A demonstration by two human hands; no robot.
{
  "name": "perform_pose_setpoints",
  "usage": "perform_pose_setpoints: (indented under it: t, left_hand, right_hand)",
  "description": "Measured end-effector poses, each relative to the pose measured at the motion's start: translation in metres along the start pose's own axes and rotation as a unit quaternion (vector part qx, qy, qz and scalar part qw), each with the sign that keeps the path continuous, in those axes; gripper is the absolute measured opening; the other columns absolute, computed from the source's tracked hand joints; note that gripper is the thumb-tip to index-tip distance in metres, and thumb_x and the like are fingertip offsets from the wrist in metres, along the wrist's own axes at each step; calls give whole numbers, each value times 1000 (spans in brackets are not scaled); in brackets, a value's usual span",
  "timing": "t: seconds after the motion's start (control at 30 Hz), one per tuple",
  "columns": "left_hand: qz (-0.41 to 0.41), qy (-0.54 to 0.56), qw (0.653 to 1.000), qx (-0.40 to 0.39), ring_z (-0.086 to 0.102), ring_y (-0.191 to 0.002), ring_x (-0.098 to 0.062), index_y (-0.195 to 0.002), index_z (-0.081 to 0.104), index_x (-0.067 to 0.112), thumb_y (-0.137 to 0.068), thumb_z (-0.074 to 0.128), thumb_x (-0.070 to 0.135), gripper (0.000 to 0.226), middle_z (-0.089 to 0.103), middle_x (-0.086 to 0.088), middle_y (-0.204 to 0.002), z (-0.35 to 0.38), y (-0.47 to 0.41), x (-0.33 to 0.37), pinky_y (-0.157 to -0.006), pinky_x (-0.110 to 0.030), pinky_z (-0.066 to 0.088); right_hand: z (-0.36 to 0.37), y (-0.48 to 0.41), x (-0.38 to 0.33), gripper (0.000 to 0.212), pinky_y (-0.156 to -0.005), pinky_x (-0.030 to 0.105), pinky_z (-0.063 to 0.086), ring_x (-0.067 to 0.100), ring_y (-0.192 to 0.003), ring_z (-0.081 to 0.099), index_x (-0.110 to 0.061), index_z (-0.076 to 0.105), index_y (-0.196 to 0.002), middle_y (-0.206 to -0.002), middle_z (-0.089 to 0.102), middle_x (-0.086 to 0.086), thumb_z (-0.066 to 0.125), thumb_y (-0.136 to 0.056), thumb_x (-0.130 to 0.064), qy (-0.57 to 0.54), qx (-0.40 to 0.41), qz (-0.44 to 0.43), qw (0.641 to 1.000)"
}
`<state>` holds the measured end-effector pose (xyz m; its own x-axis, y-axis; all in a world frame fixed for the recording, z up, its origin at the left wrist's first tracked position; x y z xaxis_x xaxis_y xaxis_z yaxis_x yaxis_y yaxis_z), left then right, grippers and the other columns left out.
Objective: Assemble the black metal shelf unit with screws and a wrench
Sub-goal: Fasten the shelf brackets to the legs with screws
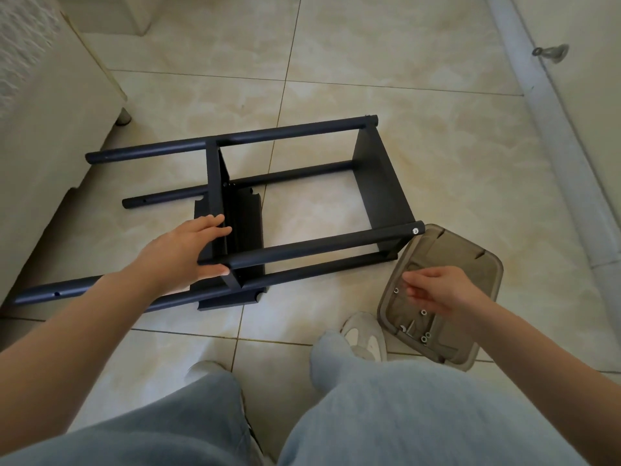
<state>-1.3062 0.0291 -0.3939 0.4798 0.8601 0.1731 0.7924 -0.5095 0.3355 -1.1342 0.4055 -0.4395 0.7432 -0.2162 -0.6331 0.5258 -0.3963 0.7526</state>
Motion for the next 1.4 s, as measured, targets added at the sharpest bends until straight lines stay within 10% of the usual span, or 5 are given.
perform_pose_setpoints:
  t: [0.5, 1.03, 1.4]
  left_hand:
    - [82, -86, 992, 39, 39, -141, -19, -144, 51, 33, -81, 54, 70, 73, 46, 6, -152, 0, -2, -15, -106, -43, 43]
    - [170, 10, 978, 120, 48, -124, -24, -127, 64, 25, -82, 48, 70, 66, 60, -1, -133, 19, -13, -35, -94, -38, 45]
    - [161, 94, 979, 87, 31, -137, -8, -137, 53, 38, -79, 52, 71, 67, 44, 11, -148, 22, -9, -49, -103, -30, 32]
  right_hand:
    - [133, 42, -94, 20, -69, 23, 57, 17, -82, 74, -3, 66, -110, -99, 76, 13, 62, -94, -14, -24, -286, -109, 952]
    - [242, -31, -109, 17, -70, 23, 60, 11, -77, 72, -9, 66, -107, -87, 75, 4, 60, -97, -20, 248, -315, -130, 907]
    - [243, -45, -97, 9, -72, 26, 59, 11, -73, 67, -11, 70, -99, -80, 73, 0, 62, -94, -13, 206, -357, -155, 898]
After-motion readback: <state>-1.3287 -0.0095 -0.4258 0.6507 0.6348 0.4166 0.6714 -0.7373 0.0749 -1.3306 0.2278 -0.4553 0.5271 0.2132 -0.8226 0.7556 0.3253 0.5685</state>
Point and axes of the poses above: each hand's wrist, its own y-axis away from the middle knuckle, its own z-axis out of the palm, x = y × z, the point moved 1 cm from there along -y, towards the middle knuckle
